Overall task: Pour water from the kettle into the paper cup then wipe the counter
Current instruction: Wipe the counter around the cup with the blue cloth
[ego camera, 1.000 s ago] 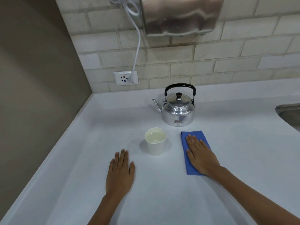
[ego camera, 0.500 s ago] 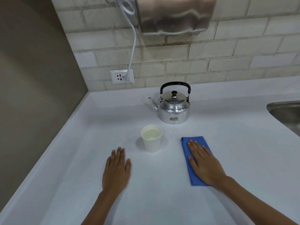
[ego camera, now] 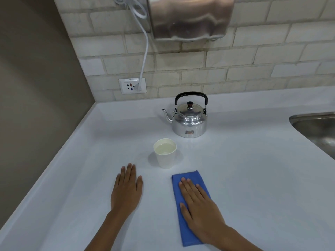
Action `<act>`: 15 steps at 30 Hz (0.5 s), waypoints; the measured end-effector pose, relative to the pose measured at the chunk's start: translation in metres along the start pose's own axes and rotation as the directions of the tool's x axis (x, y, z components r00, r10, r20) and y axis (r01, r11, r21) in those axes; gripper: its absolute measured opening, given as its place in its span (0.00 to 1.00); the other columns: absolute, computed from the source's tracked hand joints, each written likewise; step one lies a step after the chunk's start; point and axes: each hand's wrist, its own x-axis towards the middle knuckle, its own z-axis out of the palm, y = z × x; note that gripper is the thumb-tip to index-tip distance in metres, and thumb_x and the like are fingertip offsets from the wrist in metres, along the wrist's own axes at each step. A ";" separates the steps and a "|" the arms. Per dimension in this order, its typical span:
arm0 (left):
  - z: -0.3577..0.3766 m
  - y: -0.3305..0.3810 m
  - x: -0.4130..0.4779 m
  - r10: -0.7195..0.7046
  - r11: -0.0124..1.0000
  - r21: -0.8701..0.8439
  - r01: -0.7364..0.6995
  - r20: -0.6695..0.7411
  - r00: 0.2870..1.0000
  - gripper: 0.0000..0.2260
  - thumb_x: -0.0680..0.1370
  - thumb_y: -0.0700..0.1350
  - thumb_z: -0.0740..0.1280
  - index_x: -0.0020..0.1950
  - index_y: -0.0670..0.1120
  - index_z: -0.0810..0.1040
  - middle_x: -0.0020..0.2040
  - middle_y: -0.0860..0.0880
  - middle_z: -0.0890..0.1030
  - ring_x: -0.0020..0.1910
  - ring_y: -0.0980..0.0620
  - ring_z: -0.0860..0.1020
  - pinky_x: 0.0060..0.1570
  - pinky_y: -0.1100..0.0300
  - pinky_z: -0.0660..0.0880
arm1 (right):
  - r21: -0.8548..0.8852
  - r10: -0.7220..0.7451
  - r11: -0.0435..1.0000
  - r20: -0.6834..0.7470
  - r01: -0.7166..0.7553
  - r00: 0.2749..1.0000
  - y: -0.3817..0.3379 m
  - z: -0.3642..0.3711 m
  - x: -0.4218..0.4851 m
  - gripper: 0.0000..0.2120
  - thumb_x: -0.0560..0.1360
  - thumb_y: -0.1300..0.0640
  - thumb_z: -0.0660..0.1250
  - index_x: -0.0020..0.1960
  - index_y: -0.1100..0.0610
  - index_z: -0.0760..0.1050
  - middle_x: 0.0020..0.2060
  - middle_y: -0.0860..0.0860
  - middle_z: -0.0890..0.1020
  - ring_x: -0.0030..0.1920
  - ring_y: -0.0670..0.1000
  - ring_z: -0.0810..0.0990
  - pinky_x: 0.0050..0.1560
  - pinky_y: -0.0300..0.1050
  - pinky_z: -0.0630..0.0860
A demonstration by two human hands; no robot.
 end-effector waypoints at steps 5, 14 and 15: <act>-0.002 0.001 -0.001 0.003 1.000 -0.019 -0.003 0.003 1.000 0.25 0.82 0.51 0.47 0.76 0.44 0.45 0.78 0.48 0.47 0.77 0.50 0.45 0.74 0.57 0.42 | 0.078 -0.035 0.996 -0.147 0.047 0.988 0.045 0.013 0.014 0.28 0.80 0.45 0.44 0.71 0.52 0.33 0.74 0.45 0.40 0.74 0.44 0.37 0.64 0.31 0.24; 0.000 0.003 0.000 -0.011 1.000 0.018 0.010 0.011 1.000 0.25 0.82 0.50 0.46 0.76 0.42 0.44 0.78 0.45 0.47 0.77 0.48 0.45 0.74 0.55 0.43 | 0.053 0.048 0.998 -0.103 -0.042 0.994 -0.018 0.014 0.011 0.29 0.75 0.46 0.59 0.71 0.60 0.61 0.72 0.54 0.65 0.72 0.52 0.63 0.67 0.44 0.31; 0.000 0.002 0.001 -0.012 1.000 0.017 0.012 0.020 1.000 0.25 0.82 0.51 0.46 0.76 0.43 0.43 0.78 0.46 0.46 0.77 0.48 0.45 0.74 0.56 0.43 | 0.008 0.027 1.000 -0.127 -0.026 0.991 -0.031 0.012 0.011 0.29 0.75 0.46 0.60 0.70 0.60 0.63 0.71 0.53 0.67 0.71 0.51 0.66 0.67 0.45 0.32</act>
